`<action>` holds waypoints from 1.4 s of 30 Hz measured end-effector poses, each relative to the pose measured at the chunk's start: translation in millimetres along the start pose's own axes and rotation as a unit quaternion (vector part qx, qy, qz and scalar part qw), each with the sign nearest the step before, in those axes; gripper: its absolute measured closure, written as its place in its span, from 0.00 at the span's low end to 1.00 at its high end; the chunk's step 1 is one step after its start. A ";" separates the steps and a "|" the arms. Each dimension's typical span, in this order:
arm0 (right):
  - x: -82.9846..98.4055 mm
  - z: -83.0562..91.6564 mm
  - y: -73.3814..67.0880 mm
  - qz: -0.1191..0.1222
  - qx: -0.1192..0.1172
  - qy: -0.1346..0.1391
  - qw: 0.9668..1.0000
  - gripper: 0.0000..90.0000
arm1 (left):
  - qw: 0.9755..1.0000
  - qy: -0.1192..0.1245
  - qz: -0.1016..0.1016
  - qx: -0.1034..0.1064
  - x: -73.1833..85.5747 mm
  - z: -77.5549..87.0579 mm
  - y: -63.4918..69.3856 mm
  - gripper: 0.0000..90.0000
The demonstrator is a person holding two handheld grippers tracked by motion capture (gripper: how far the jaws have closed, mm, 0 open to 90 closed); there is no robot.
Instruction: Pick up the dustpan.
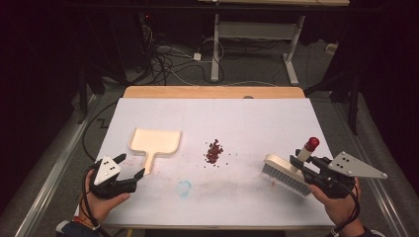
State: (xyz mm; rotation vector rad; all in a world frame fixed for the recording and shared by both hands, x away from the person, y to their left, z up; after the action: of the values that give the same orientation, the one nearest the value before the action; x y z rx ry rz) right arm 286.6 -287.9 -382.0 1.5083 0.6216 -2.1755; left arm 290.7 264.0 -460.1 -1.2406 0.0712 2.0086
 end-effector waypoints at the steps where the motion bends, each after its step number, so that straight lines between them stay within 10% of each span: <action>1: 0.3 -0.3 0.2 0.000 0.000 -0.001 1.000 0.78 | 1.000 -0.001 0.004 0.003 0.0 -1.5 0.2 0.23; 15: -1.6 -1.4 0.6 0.001 0.004 0.001 1.000 0.78 | 0.999 -0.032 0.003 0.013 -13.1 -0.6 11.0 0.23; 22: -0.7 -5.3 -1.6 0.006 0.003 -0.007 1.000 0.78 | 0.990 -0.120 0.056 0.041 -5.4 -31.7 0.2 0.23; 29: 1.0 -8.6 -0.6 0.004 0.004 -0.013 1.000 0.78 | 0.987 -0.139 0.058 0.056 -9.8 -56.1 -3.7 0.23; 42: -0.2 -7.1 -1.4 0.004 0.003 -0.009 1.000 0.78 | 0.975 -0.175 0.129 0.043 -9.6 -96.7 -16.6 0.29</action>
State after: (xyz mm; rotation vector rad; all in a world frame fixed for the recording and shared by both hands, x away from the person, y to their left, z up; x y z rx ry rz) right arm 291.3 -282.7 -383.8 1.4899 0.6038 -2.1845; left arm 375.2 230.3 -498.0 -0.8412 0.1517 2.3948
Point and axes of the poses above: each handheld gripper's, and its own axes: z roughly backward along the jaws, x roughly out of its underside, y roughly to its right, the point moved 1 cm from there along -z, roughly forward along the jaws, and after that the axes turned 14 degrees about -z, right-handed, at the moved point
